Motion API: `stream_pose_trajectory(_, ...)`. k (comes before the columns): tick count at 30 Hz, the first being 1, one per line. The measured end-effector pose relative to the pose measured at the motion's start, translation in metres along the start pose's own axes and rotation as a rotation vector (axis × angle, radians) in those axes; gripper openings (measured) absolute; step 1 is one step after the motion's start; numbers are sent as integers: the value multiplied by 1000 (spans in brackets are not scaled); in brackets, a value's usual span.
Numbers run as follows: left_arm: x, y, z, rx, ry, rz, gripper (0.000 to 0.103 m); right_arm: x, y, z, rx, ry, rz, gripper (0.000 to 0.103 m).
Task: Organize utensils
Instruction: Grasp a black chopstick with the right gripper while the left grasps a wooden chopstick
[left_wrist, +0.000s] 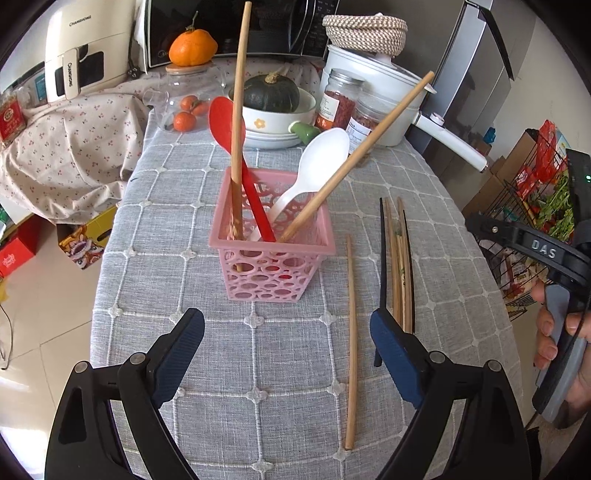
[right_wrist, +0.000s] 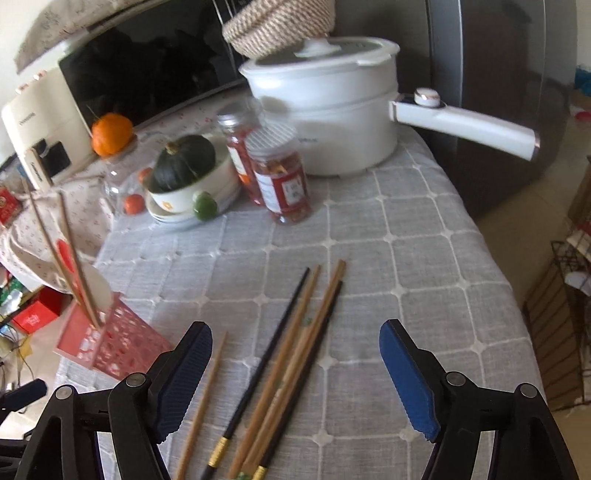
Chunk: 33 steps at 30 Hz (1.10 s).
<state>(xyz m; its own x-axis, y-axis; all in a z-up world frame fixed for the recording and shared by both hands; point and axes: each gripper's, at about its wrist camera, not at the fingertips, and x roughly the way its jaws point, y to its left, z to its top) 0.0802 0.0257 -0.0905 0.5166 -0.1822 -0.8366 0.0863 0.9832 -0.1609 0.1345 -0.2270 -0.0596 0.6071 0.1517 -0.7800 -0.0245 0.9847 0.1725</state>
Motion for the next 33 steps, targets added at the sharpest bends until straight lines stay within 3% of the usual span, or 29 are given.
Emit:
stream_pose_trajectory(4, 9, -7, -3, 26, 37, -1, 93, 38, -14, -7, 44, 139, -57, 79)
stream_pose_trajectory(8, 15, -14, -4, 43, 57, -9, 93, 65, -22, -13, 75, 205, -80, 79)
stream_pose_trajectory(18, 19, -24, -6, 66, 81, -30, 93, 99, -23, -13, 47, 244, -124, 79)
stream_pose_trajectory(33, 18, -24, -4, 69, 77, -20, 93, 115, -3, -18, -24, 266, -173, 79)
